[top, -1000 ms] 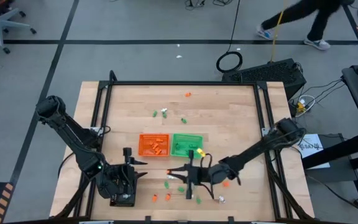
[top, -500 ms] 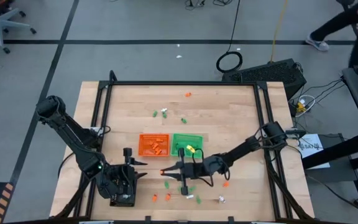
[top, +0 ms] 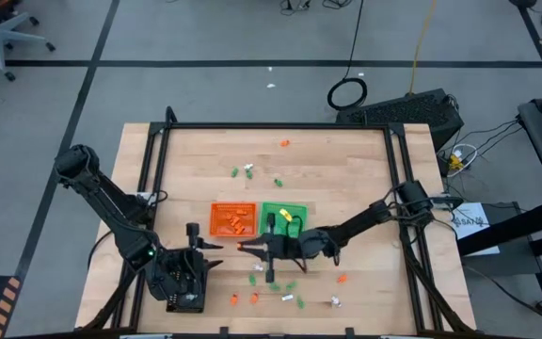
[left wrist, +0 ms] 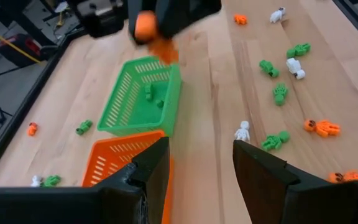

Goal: Sort Halloween decoration
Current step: Put the orange skeleton toy into the orange bin

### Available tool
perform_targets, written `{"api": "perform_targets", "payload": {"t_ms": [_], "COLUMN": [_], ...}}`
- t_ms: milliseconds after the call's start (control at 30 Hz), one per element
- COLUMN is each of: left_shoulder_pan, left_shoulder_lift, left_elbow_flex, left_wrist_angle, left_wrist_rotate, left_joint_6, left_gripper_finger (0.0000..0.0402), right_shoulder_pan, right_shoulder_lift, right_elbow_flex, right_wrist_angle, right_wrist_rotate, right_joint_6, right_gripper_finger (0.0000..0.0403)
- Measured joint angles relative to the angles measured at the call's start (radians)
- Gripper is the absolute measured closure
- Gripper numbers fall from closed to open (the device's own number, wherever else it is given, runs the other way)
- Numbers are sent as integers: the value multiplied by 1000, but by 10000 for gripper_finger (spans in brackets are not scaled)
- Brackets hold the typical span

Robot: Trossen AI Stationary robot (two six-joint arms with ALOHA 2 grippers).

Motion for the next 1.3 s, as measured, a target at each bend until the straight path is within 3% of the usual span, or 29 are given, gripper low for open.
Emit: {"api": "perform_targets", "payload": {"t_ms": [333, 500, 667, 767, 1067, 1300], "left_shoulder_pan": [0, 0, 0, 0, 0, 0], "left_shoulder_lift": [0, 0, 0, 0, 0, 0], "left_elbow_flex": [0, 0, 0, 0, 0, 0], "left_wrist_angle": [-8, -20, -34, -35, -36, -33], "left_wrist_rotate": [-15, -15, -19, -30, -34, -37], "left_joint_6": [25, 23, 19, 18, 12, -3], "left_gripper_finger": [226, 227, 227, 227, 227, 227], "right_shoulder_pan": [-72, -111, -162, -199, -254, -252], "right_shoulder_lift": [0, 0, 4, 19, 111, 114], "right_elbow_flex": [233, 293, 298, 299, 298, 298], "right_wrist_angle": [-552, -724, -820, -862, -870, -864], "right_wrist_rotate": [-2, -4, -6, -66, -83, -81], "right_joint_6": [110, 176, 225, 274, 329, 325], "right_gripper_finger": [393, 391, 390, 390, 386, 324]}}
